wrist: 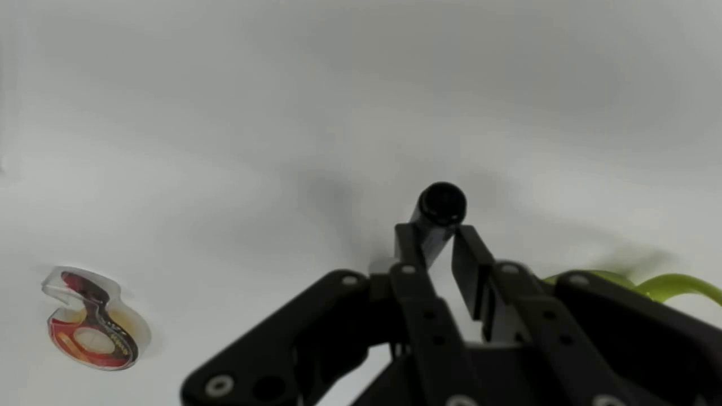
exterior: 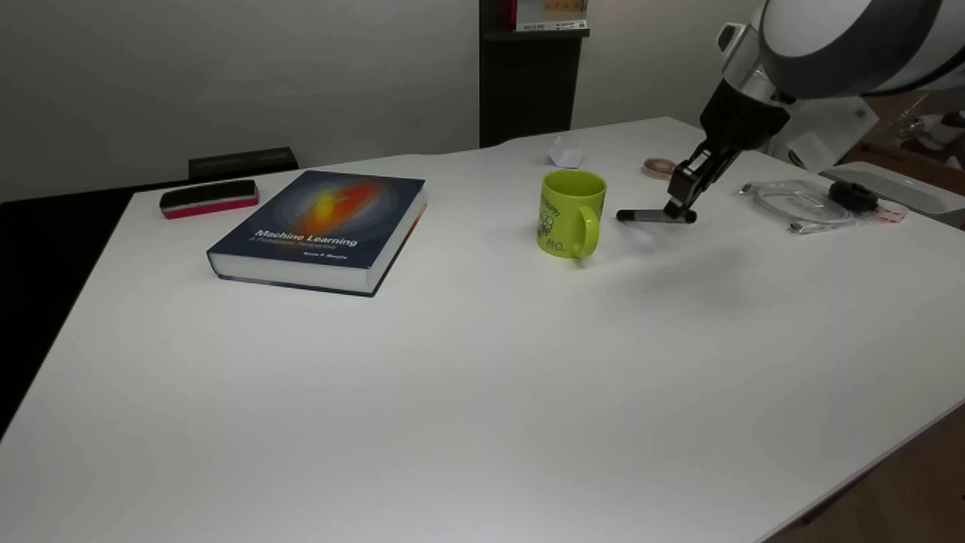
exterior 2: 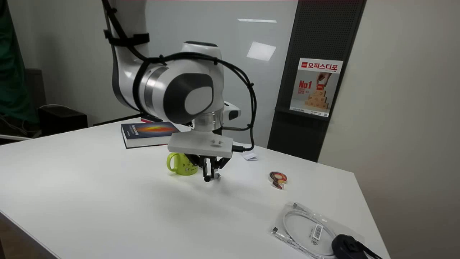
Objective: Take the marker from the yellow cup and place it on the table
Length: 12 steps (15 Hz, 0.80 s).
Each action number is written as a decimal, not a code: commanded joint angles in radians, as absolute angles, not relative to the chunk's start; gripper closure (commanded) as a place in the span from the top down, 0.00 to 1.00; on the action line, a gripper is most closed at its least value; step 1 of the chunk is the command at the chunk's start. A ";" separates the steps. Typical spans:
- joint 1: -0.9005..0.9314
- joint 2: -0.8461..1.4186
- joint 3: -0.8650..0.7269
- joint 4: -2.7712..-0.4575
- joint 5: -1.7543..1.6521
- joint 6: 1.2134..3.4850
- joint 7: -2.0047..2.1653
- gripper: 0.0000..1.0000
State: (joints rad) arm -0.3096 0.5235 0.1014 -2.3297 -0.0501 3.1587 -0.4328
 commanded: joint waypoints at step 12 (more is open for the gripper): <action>-0.296 0.587 0.073 -2.235 -0.080 3.019 -0.368 0.65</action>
State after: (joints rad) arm -0.3088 0.5795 0.0839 -2.2673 -0.0627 3.0531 -0.4124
